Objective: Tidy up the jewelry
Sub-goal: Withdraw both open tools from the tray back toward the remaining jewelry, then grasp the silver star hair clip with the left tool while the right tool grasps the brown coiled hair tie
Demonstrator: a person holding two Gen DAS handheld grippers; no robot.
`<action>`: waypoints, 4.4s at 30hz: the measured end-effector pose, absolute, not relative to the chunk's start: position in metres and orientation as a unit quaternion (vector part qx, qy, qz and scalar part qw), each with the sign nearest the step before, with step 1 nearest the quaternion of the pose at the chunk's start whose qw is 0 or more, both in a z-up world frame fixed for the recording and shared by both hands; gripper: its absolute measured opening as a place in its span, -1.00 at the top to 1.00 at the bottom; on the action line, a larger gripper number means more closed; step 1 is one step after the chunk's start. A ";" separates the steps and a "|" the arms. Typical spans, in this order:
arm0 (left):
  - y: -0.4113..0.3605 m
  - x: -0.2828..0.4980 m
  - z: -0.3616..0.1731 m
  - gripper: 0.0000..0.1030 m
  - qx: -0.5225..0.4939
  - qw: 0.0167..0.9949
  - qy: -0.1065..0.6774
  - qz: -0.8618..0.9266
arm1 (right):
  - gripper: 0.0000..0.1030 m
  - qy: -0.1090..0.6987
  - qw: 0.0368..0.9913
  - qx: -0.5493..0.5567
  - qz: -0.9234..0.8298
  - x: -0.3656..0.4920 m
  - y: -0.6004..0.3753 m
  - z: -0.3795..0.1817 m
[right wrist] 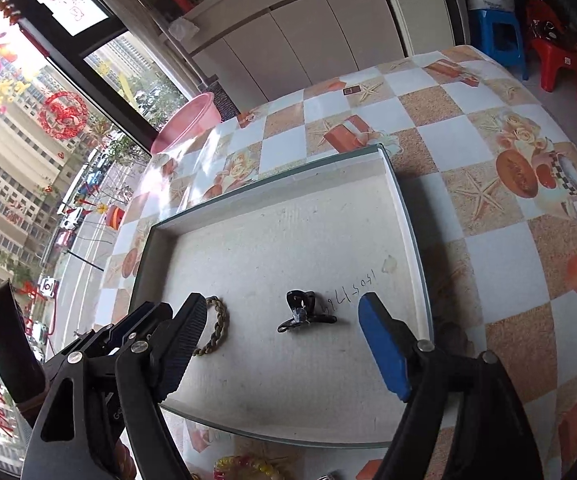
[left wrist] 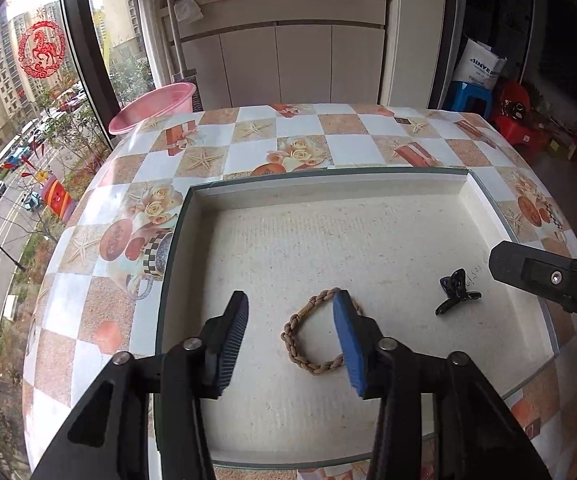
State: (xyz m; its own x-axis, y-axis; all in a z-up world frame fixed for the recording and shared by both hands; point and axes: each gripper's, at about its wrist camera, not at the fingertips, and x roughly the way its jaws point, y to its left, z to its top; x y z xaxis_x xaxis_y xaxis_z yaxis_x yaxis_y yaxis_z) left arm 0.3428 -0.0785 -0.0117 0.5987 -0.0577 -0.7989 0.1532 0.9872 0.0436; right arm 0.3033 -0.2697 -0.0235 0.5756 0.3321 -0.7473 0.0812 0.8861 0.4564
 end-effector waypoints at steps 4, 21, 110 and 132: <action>-0.077 0.334 0.001 -1.00 0.053 0.905 0.418 -0.065 | -0.59 0.454 0.856 0.238 0.070 0.296 -0.275 -0.021; -0.051 0.234 0.046 -1.00 0.051 0.924 0.370 -0.088 | -0.99 0.414 0.876 0.227 0.098 0.217 -0.269 0.020; -0.027 0.124 -0.039 0.20 0.078 0.874 0.441 -0.187 | 0.54 0.488 0.872 0.047 -0.005 0.091 -0.246 -0.060; -0.020 0.149 0.053 0.20 -0.012 0.907 0.380 -0.182 | 0.54 0.442 0.887 0.122 0.055 0.096 -0.260 0.013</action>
State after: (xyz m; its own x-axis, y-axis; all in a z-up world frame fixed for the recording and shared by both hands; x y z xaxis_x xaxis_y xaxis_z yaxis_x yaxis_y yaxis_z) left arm 0.1492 -0.0201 0.0527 0.6445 -0.3395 -0.6851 0.3218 0.9332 -0.1597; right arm 0.0963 -0.2596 0.0130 0.6035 0.2061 -0.7703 0.0097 0.9640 0.2656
